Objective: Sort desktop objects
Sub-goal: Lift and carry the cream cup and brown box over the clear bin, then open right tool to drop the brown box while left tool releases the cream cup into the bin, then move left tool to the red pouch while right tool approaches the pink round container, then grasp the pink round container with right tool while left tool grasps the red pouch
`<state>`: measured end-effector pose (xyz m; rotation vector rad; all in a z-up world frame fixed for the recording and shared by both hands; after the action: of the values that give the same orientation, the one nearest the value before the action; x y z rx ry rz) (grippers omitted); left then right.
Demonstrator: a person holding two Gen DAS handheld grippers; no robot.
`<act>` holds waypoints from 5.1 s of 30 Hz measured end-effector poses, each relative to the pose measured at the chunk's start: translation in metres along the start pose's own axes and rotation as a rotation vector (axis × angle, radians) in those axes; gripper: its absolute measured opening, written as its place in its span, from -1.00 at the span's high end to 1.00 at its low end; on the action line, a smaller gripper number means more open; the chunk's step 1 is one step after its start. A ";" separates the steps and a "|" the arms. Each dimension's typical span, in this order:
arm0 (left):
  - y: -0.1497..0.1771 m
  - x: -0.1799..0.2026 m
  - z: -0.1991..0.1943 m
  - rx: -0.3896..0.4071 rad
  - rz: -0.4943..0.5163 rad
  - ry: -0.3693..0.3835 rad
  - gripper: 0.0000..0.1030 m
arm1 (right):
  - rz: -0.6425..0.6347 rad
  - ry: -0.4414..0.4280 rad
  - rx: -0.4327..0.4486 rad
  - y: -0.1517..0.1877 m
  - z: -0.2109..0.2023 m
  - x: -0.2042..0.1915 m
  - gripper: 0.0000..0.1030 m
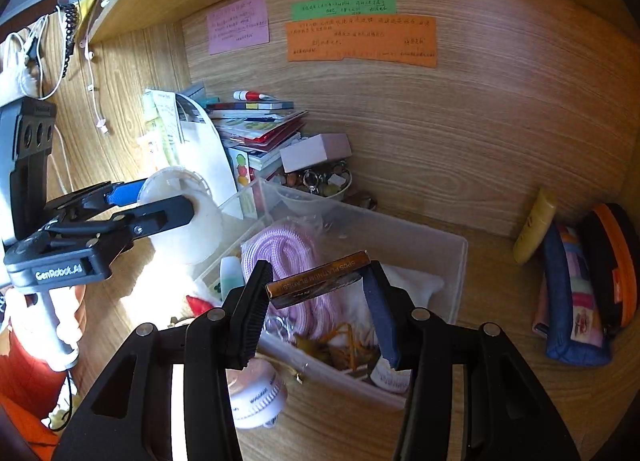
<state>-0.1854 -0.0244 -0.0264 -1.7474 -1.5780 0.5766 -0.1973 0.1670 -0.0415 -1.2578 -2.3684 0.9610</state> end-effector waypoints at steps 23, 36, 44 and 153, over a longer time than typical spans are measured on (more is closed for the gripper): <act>-0.005 -0.004 0.053 -0.095 0.021 -0.008 -0.32 | 0.015 -0.028 -0.108 -0.016 0.058 0.014 0.15; 0.000 -0.008 0.063 -0.109 0.029 -0.023 -0.32 | 0.008 -0.027 -0.122 -0.012 0.073 0.019 0.14; 0.001 -0.009 0.059 -0.105 0.031 -0.041 -0.34 | -0.020 -0.006 -0.115 -0.013 0.073 0.014 0.04; 0.098 0.030 0.080 -0.394 -0.119 0.114 -0.42 | -0.016 0.018 -0.119 0.099 0.001 -0.016 -0.19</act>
<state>-0.1734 0.0197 -0.1478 -1.9106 -1.7873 0.1073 -0.1277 0.1929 -0.1083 -1.2820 -2.4502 0.8109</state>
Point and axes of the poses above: each gripper's, at about its wrist camera, not at the fingertips, and z roughly the way its jaws point, x to its right, y to its underside, the point moved 3 cm from there along z, roughly the way its jaws point, and after that the axes turned 11 degrees about -x, right-handed, at the moved point
